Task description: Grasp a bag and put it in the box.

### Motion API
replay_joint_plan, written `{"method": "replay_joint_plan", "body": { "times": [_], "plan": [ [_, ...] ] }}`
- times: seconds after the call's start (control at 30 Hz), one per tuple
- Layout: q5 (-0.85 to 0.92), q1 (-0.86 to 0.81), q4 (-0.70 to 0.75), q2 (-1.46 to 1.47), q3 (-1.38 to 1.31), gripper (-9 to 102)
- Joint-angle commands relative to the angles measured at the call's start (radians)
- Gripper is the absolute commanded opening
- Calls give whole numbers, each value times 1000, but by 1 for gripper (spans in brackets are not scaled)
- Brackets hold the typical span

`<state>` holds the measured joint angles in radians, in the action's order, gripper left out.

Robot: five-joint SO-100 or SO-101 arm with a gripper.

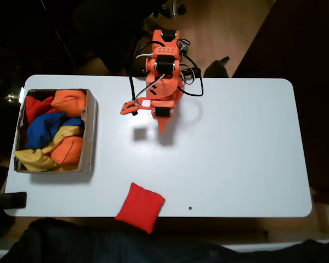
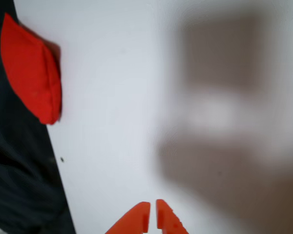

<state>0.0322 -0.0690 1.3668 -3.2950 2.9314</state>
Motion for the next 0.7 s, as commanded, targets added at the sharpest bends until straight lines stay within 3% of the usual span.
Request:
{"method": "replay_joint_plan", "body": {
  "times": [0.0, 0.67],
  "plan": [
    [-2, -6, -14, 0, -3, 0],
    [6, 0, -14, 0, -3, 0]
  ]
}}
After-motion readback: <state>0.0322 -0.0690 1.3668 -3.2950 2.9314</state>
